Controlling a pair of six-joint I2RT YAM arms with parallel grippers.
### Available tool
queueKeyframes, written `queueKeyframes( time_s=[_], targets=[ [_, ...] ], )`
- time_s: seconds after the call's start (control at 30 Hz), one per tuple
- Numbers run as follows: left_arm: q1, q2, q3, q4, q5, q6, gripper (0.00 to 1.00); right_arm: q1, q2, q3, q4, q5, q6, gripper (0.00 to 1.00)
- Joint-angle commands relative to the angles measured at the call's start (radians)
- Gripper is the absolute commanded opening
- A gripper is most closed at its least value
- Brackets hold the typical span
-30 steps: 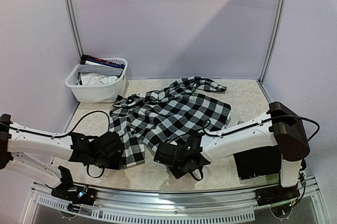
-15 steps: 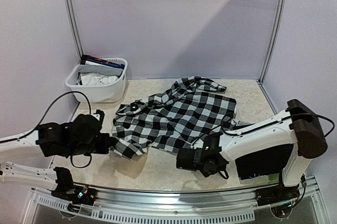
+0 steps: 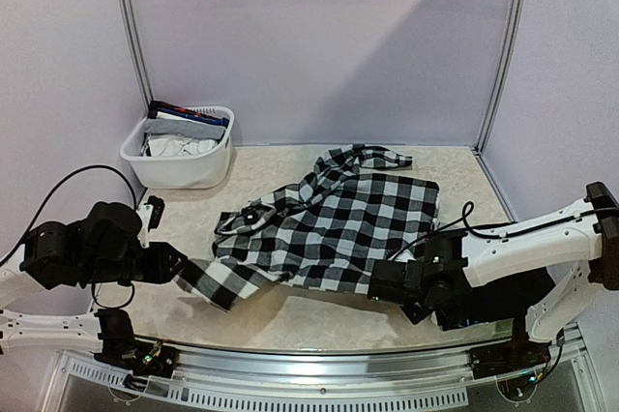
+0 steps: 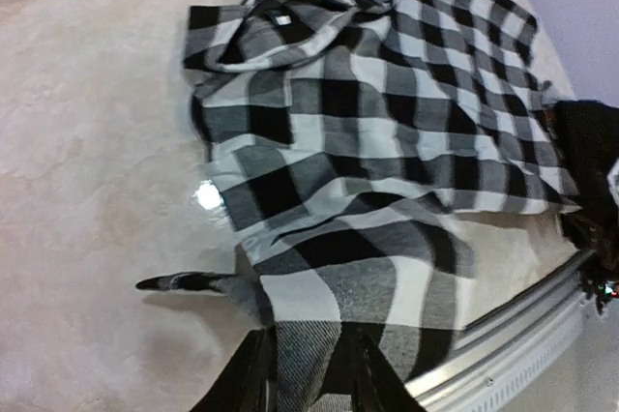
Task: Fold and stack the mixed laundry pile
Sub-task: Smooth out the flattened shirt at the corner of the board.
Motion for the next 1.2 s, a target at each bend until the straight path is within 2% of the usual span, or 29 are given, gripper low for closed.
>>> queueKeyframes(
  time_s=[0.0,0.07,0.1,0.13,0.23,0.33,0.43,0.6,0.73,0.87,1.03,1.17],
  targets=[
    [-0.017,-0.033,0.036,0.115,0.243,0.07,0.38,-0.004,-0.054,-0.004,0.076,-0.12,-0.061,0.4],
    [-0.017,-0.031,0.066,0.147,0.29,0.094,0.54,-0.007,-0.076,0.017,0.102,-0.139,-0.084,0.49],
    [-0.017,-0.027,0.084,0.147,0.285,0.115,0.65,-0.01,-0.09,0.03,0.118,-0.153,-0.098,0.52],
    [-0.017,-0.013,0.105,0.133,0.233,0.138,0.71,-0.019,-0.1,0.043,0.139,-0.171,-0.111,0.54],
    [-0.017,0.055,0.136,0.125,0.033,0.199,0.79,-0.078,-0.134,0.066,0.234,-0.235,-0.166,0.59],
    [-0.014,0.189,0.101,0.3,-0.058,0.332,0.77,-0.181,-0.141,0.067,0.336,-0.31,-0.2,0.6],
    [0.017,0.399,0.165,0.374,-0.119,0.423,0.73,-0.252,-0.12,0.072,0.423,-0.351,-0.207,0.6],
    [0.107,0.737,0.332,0.46,-0.022,0.523,0.72,-0.306,-0.042,0.09,0.491,-0.353,-0.213,0.59],
    [0.192,0.942,0.422,0.506,0.068,0.546,0.67,-0.353,-0.007,0.06,0.542,-0.374,-0.208,0.59],
    [0.24,1.089,0.503,0.525,0.124,0.555,0.63,-0.364,0.022,0.041,0.6,-0.393,-0.201,0.59],
    [0.263,1.22,0.595,0.479,0.067,0.533,0.56,-0.365,0.058,0.014,0.66,-0.411,-0.208,0.58],
    [0.289,1.289,0.637,0.472,0.074,0.513,0.5,-0.367,0.089,0.01,0.676,-0.423,-0.221,0.59]
  ],
)
